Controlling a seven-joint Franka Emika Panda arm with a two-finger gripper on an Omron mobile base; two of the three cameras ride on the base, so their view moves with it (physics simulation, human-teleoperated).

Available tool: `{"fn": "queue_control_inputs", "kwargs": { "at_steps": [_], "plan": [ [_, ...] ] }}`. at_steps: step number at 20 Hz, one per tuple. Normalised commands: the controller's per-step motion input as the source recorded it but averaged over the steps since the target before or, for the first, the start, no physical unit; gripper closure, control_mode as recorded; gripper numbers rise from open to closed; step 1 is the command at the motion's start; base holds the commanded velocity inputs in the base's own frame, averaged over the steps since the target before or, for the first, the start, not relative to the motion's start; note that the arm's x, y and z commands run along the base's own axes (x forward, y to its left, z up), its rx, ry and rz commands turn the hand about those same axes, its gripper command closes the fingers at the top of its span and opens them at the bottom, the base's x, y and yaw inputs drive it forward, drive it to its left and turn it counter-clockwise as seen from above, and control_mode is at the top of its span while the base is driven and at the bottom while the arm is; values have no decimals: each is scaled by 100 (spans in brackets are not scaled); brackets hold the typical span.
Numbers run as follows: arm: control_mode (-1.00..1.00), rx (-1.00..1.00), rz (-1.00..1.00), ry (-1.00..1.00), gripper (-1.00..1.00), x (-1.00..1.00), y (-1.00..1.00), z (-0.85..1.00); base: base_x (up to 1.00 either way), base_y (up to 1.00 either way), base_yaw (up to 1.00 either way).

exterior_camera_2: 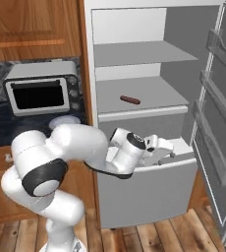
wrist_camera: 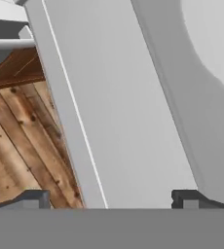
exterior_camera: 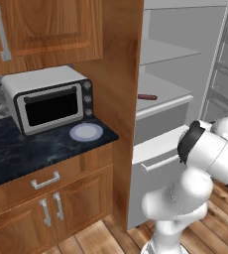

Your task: Move the hot dog bun to the plate on the dining table and place the condiment next to that plate. Then navigate to the fridge and take the sausage and place it on the plate as well.

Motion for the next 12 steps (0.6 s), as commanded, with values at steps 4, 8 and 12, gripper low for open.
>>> {"fn": "queue_control_inputs", "kwargs": {
  "at_steps": [4, 8, 12],
  "plan": [
    [-100, 24, 24, 0, -100, -24, 100, 66, 0, 0, 0],
    [-100, 40, 13, -1, -100, -2, 86, 99, 0, 0, 0],
    [-100, 48, 2, -1, -100, 0, 57, 100, 0, 0, 0]
  ]
}}
